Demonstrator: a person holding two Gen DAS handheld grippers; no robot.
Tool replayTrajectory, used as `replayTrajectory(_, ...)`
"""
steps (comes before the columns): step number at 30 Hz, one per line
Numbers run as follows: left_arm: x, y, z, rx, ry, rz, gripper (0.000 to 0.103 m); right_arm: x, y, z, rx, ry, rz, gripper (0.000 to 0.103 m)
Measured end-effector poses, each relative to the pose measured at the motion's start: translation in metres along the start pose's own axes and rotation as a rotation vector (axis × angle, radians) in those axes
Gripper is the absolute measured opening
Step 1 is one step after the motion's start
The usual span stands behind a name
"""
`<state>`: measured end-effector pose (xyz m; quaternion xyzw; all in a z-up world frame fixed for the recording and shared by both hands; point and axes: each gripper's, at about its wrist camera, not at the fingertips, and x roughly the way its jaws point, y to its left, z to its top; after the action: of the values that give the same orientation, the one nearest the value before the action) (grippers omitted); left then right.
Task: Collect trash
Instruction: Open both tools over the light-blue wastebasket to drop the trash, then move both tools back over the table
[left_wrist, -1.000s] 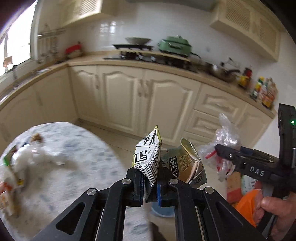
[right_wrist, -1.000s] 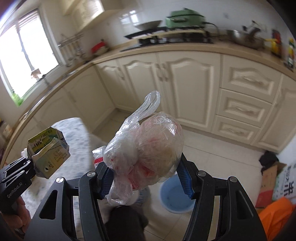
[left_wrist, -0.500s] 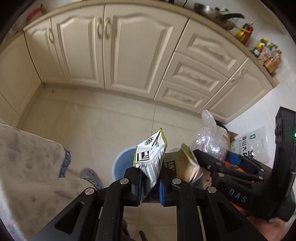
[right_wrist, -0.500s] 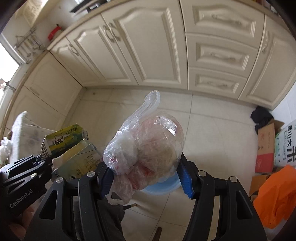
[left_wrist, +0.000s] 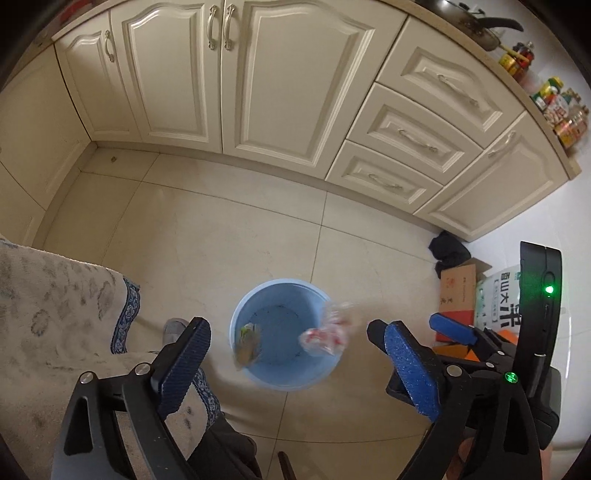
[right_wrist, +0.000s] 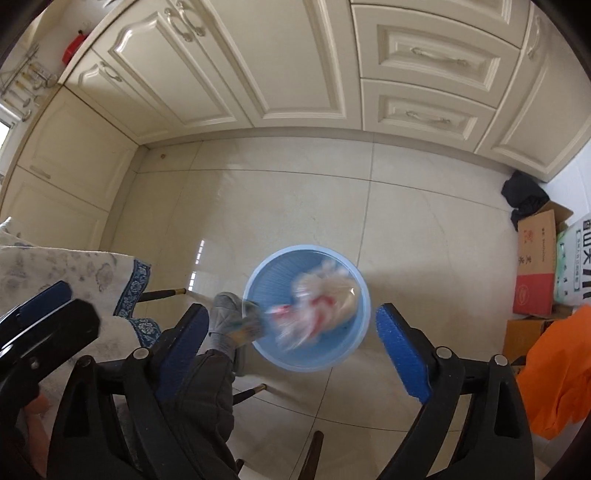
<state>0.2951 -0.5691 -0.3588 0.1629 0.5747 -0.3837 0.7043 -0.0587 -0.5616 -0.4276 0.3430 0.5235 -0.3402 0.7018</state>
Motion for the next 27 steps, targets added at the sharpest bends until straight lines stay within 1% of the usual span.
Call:
replayTrajectory(2, -0.008, -0.002, -0.012, -0.003, -0.006, 0.007, 0.094, 0.003, 0.0, -0.002, 0.007, 0.005, 0.004, 0.098)
replayTrajectory(3, -0.012, -0.003, -0.016, -0.008, -0.01, 0.007, 0.094, 0.003, 0.0, -0.003, 0.009, 0.006, 0.0, 0.099)
replayTrajectory(4, -0.023, -0.01, -0.032, -0.01, -0.016, 0.008, 0.094, 0.004, 0.001, -0.003, 0.015, 0.023, 0.003, 0.099)
replayTrajectory(5, -0.024, -0.01, -0.031, -0.014, -0.022, 0.018, 0.094, 0.004, 0.0, -0.005, 0.016, 0.024, 0.002, 0.099)
replayTrajectory(6, -0.033, -0.013, -0.041, -0.014, -0.026, 0.02, 0.094, 0.004, 0.0, -0.006, 0.018, 0.024, -0.002, 0.1)
replayTrajectory(8, -0.036, -0.015, -0.042, -0.01, -0.028, 0.023, 0.094, 0.003, 0.0, -0.008, 0.023, 0.021, -0.007, 0.103)
replayTrajectory(10, -0.049, -0.017, -0.049, 0.002, -0.041, 0.035, 0.095, 0.001, -0.001, -0.01, 0.034, 0.015, -0.008, 0.103)
replayTrajectory(12, -0.056, -0.021, -0.052, 0.013, -0.049, 0.058, 0.102, -0.002, 0.002, -0.012, 0.032, 0.009, -0.011, 0.103)
replayTrajectory(16, -0.079, -0.026, -0.065, 0.017, -0.085, 0.058, 0.102, -0.018, 0.01, -0.018, 0.025, -0.018, -0.01, 0.103)
replayTrajectory(20, -0.119, -0.032, -0.084, 0.04, -0.167, 0.066, 0.102, -0.052, 0.02, -0.023, 0.023, -0.086, -0.015, 0.103)
replayTrajectory(22, -0.143, -0.031, -0.098, 0.049, -0.213, 0.068, 0.102, -0.072, 0.029, -0.024, 0.016, -0.128, -0.015, 0.103)
replayTrajectory(27, -0.213, -0.026, -0.138, 0.06, -0.363, 0.109, 0.102, -0.136, 0.064, -0.024, -0.042, -0.261, -0.01, 0.103)
